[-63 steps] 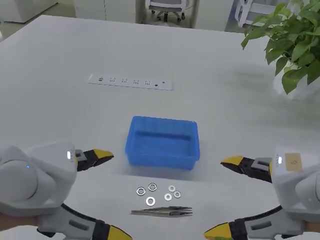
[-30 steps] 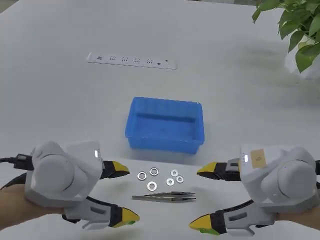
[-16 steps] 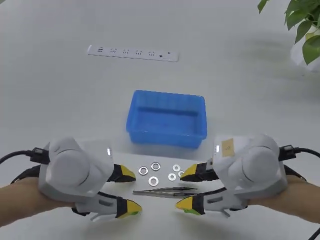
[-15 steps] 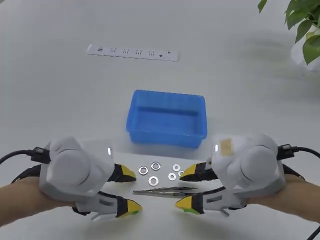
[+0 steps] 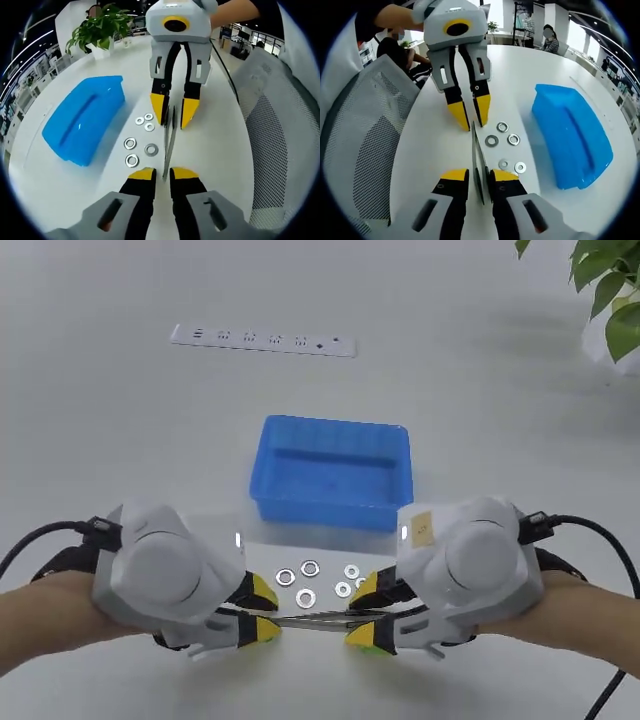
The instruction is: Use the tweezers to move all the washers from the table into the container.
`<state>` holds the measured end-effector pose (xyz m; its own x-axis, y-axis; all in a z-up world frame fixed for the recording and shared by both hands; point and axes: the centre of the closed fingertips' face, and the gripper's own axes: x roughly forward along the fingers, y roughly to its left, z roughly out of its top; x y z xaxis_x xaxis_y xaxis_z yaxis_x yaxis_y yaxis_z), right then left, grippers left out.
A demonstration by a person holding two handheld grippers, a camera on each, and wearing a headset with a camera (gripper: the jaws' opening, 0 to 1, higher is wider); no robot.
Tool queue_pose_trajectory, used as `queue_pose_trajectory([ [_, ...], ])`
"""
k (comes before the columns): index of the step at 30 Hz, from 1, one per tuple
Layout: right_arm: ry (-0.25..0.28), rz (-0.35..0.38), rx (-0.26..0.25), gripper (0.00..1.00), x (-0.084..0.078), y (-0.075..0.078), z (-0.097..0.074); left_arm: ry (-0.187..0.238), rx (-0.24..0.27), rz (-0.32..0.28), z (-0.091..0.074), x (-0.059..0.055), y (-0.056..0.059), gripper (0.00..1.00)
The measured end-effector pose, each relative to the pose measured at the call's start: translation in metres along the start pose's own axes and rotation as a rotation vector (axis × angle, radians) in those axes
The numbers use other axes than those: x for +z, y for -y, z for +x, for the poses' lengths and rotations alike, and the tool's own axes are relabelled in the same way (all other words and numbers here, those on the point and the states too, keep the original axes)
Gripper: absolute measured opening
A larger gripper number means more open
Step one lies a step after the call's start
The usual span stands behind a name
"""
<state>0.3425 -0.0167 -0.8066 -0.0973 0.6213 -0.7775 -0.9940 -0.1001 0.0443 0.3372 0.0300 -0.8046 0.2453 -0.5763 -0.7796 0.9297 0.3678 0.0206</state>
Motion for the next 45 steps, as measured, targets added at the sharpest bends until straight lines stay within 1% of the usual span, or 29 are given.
queue_pose_trajectory([
  [1, -0.002, -0.003, -0.003, 0.18, 0.0, 0.0, 0.0, -0.01, -0.008, 0.008, 0.0, 0.0, 0.001, 0.14],
  [4, -0.004, -0.005, 0.002, 0.15, 0.001, 0.0, 0.001, -0.018, -0.014, 0.027, 0.001, 0.001, 0.003, 0.12],
  [6, -0.006, -0.007, 0.006, 0.12, 0.001, 0.0, 0.001, -0.02, -0.015, 0.024, 0.002, 0.001, 0.002, 0.11],
  [10, -0.014, -0.03, 0.01, 0.12, 0.001, -0.003, 0.002, -0.019, -0.007, 0.026, 0.003, 0.003, 0.0, 0.07],
  [13, -0.018, -0.042, 0.004, 0.11, 0.001, -0.002, 0.001, -0.025, -0.017, 0.029, 0.003, 0.003, 0.001, 0.07],
  [14, -0.017, -0.041, 0.003, 0.11, 0.001, -0.002, 0.001, -0.03, -0.022, 0.039, 0.003, 0.003, 0.001, 0.06],
  [16, -0.01, -0.033, -0.001, 0.1, 0.001, -0.001, 0.001, -0.037, -0.03, 0.087, 0.003, 0.002, 0.003, 0.05],
  [17, -0.008, -0.035, -0.003, 0.1, 0.001, -0.001, 0.001, -0.042, -0.026, 0.139, 0.003, 0.003, 0.003, 0.05],
  [18, -0.008, -0.063, -0.013, 0.09, 0.0, 0.0, 0.001, -0.041, -0.01, 0.181, 0.003, 0.004, 0.002, 0.05],
  [19, -0.008, -0.102, -0.019, 0.08, 0.0, 0.0, 0.002, -0.047, 0.004, 0.204, 0.003, 0.004, 0.003, 0.04],
  [21, -0.008, -0.08, -0.026, 0.08, 0.0, -0.001, 0.002, -0.057, 0.025, 0.188, 0.003, 0.004, 0.006, 0.04],
  [22, -0.007, -0.081, -0.032, 0.08, 0.0, -0.001, 0.002, -0.059, 0.031, 0.18, 0.003, 0.003, 0.006, 0.04],
  [24, -0.006, -0.078, -0.038, 0.08, 0.0, -0.001, 0.001, -0.079, 0.025, 0.174, 0.004, 0.004, 0.007, 0.04],
  [25, -0.009, -0.078, -0.039, 0.09, 0.001, -0.003, 0.002, -0.087, 0.015, 0.174, 0.003, 0.005, 0.01, 0.04],
  [26, -0.02, -0.094, -0.044, 0.09, 0.0, -0.004, 0.002, -0.087, 0.015, 0.18, 0.002, 0.005, 0.011, 0.04],
  [28, -0.031, -0.12, -0.045, 0.09, 0.0, -0.006, 0.002, -0.078, 0.014, 0.206, -0.003, 0.009, 0.011, 0.04],
  [29, -0.031, -0.124, -0.054, 0.09, 0.0, -0.007, 0.001, -0.073, 0.022, 0.247, -0.005, 0.012, 0.01, 0.04],
  [30, -0.033, -0.138, -0.058, 0.09, 0.0, -0.007, 0.001, -0.084, 0.026, 0.284, -0.007, 0.013, 0.011, 0.04],
  [33, -0.031, -0.158, -0.069, 0.09, -0.001, -0.009, 0.0, -0.086, 0.03, 0.285, -0.012, 0.016, 0.014, 0.04],
  [37, -0.024, -0.192, -0.084, 0.09, 0.0, -0.011, -0.002, -0.049, 0.027, 0.27, -0.022, 0.027, 0.019, 0.04],
  [40, 0.004, -0.203, -0.087, 0.09, 0.002, -0.014, -0.006, -0.033, 0.028, 0.277, -0.028, 0.033, 0.023, 0.04],
  [41, 0.012, -0.222, -0.096, 0.08, 0.004, -0.014, -0.007, -0.03, 0.037, 0.306, -0.031, 0.037, 0.024, 0.04],
  [42, 0.022, -0.271, -0.111, 0.08, 0.006, -0.015, -0.008, -0.03, 0.037, 0.311, -0.032, 0.04, 0.026, 0.04],
  [43, 0.023, -0.265, -0.112, 0.08, 0.005, -0.017, -0.009, -0.027, 0.035, 0.309, -0.034, 0.043, 0.028, 0.04],
  [45, 0.043, -0.259, -0.124, 0.08, 0.005, -0.017, -0.011, -0.015, 0.038, 0.31, -0.036, 0.048, 0.031, 0.04],
])
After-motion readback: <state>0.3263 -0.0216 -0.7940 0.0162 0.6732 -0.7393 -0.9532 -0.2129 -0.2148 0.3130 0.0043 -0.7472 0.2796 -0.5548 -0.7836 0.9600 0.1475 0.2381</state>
